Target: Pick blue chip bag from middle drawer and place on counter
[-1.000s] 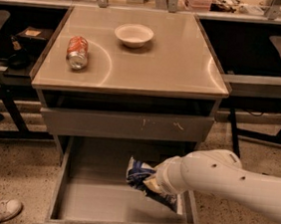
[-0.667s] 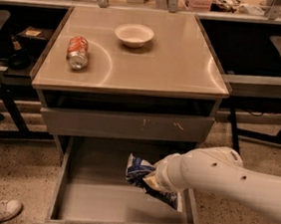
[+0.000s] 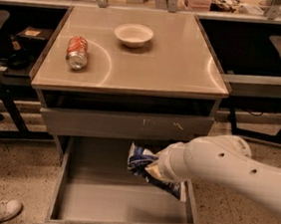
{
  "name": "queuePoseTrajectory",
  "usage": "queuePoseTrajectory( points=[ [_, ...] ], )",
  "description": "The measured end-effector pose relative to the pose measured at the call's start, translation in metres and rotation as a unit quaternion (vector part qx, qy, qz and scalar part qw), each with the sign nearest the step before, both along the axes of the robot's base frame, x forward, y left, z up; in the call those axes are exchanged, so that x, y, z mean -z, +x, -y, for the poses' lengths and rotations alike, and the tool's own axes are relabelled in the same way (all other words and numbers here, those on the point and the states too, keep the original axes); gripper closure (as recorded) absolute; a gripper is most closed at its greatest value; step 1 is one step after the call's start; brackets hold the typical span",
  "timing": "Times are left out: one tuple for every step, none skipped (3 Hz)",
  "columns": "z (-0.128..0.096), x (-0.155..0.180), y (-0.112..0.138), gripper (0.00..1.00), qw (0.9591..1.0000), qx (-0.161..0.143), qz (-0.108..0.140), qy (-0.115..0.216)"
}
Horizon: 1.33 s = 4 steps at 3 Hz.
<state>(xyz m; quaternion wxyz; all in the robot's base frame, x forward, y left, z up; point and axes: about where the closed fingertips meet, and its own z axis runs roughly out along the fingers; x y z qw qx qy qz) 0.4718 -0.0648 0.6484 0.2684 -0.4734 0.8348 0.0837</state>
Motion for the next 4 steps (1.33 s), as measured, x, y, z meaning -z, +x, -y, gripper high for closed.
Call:
queuePoseTrajectory(
  points=[
    [0.021,-0.066,0.023,1.00,0.9990,0.020,0.035,-0.021],
    [0.041,-0.123,0.054,1.00,0.9959,0.043,0.064,-0.047],
    [0.061,-0.179,0.090,1.00,0.9912,0.066,0.094,-0.066],
    [0.076,-0.239,0.114,1.00,0.9805,0.090,0.157,-0.076]
  ],
)
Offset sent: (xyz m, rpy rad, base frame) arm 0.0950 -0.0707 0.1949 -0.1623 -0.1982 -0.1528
